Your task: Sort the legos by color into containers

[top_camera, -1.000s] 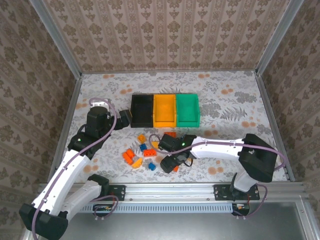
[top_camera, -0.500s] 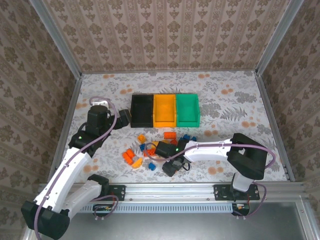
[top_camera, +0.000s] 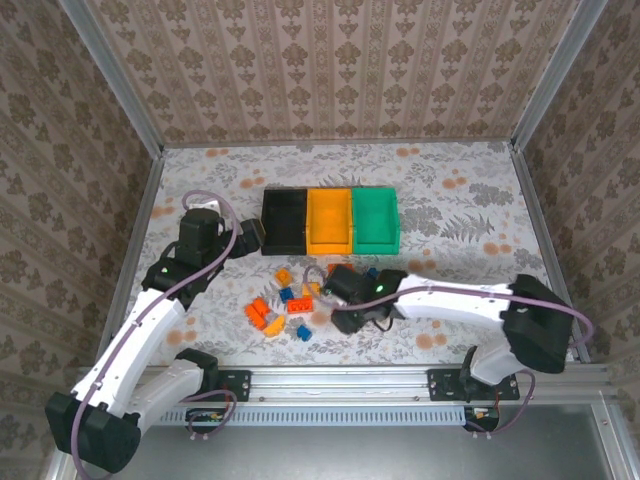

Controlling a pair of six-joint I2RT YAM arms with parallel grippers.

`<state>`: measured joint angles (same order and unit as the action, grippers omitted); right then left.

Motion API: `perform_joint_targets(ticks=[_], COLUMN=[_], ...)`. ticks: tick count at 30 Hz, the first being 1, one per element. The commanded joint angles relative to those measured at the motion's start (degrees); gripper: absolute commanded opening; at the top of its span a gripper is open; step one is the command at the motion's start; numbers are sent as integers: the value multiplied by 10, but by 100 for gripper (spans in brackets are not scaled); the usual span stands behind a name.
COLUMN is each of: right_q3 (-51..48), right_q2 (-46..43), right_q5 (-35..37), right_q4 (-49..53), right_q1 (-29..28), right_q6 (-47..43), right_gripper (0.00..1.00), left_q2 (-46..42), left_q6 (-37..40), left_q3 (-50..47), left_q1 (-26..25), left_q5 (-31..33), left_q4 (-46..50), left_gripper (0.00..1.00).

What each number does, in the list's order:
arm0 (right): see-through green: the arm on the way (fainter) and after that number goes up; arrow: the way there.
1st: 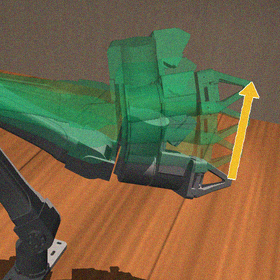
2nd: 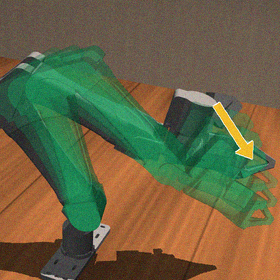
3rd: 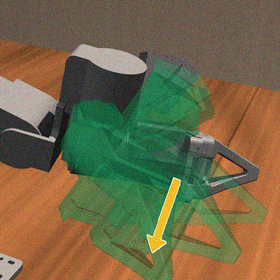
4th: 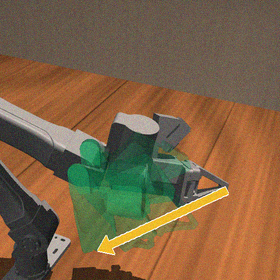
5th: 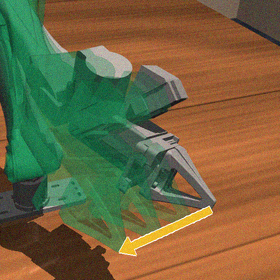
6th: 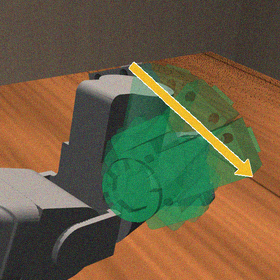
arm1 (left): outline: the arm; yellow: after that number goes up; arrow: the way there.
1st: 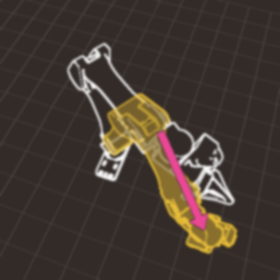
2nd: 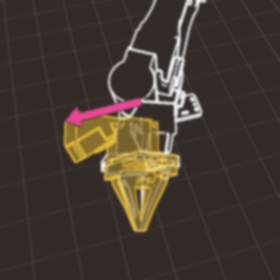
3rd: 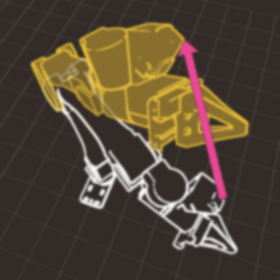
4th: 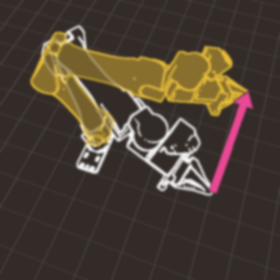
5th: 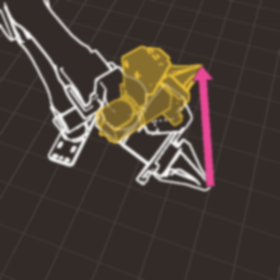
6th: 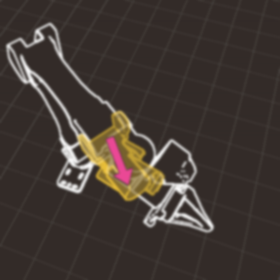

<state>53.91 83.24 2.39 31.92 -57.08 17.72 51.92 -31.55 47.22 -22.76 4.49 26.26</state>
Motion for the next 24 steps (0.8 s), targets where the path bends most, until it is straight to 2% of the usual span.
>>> perform_joint_targets(ticks=[1, 5, 9, 12, 19, 24], right_q3=[44, 98, 169, 226, 311, 316], right_q2=[-31, -13, 75, 152, 257, 262], right_q5=[27, 55, 103, 105, 107, 89], right_q4=[-8, -57, -79, -67, -45, -50], right_q1=[92, 202, 274, 311, 322, 322], right_q6=[6, 38, 57, 65, 71, 82], right_gripper=[31, 31, 32, 33, 41, 58], left_q2=[6, 18, 29, 38, 74, 102], left_q6=[-15, -22, -28, -35, -35, -24], left_q3=[-12, -16, -25, -36, -47, -42], left_q1=[5, 5, 6, 5, 1, -10], left_q5=[-8, -16, -25, -40, -69, -78], left_q4=[-23, -34, -45, -57, -68, -69], left_gripper=[100, 100, 100, 100, 100, 99])
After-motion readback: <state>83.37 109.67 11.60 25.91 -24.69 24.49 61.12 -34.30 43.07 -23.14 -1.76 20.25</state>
